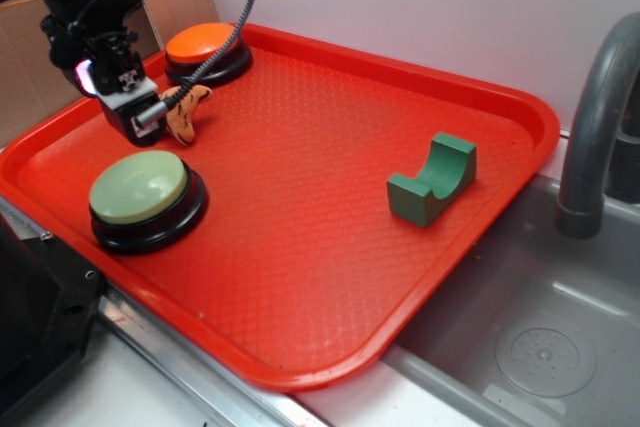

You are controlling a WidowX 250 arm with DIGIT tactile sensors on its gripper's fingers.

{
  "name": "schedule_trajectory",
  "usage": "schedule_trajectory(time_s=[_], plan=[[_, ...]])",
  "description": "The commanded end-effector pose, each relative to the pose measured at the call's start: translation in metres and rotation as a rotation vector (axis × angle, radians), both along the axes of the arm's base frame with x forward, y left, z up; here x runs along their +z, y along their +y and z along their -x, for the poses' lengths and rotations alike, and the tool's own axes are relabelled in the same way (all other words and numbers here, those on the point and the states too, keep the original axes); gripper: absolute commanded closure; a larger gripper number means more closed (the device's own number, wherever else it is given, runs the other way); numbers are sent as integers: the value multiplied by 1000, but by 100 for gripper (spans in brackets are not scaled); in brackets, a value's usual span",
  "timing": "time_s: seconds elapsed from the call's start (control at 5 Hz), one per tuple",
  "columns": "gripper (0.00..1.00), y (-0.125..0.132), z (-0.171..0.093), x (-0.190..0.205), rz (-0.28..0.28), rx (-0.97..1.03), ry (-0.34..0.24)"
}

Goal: Push the green button.

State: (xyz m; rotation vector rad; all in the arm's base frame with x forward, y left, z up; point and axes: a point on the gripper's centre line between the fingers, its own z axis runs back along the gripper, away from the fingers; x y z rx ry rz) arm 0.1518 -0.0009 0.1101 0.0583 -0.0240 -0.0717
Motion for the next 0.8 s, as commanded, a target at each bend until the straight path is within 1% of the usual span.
schedule_trajectory(time_s=[0.0, 0.2, 0.4, 0.6], plan=[[0, -2, -11, 20, 5, 6, -43], [0, -4, -13, 22, 16, 13, -43], [0, -5, -15, 30, -20, 42, -41], [0, -11, -18, 42, -19, 32, -32]])
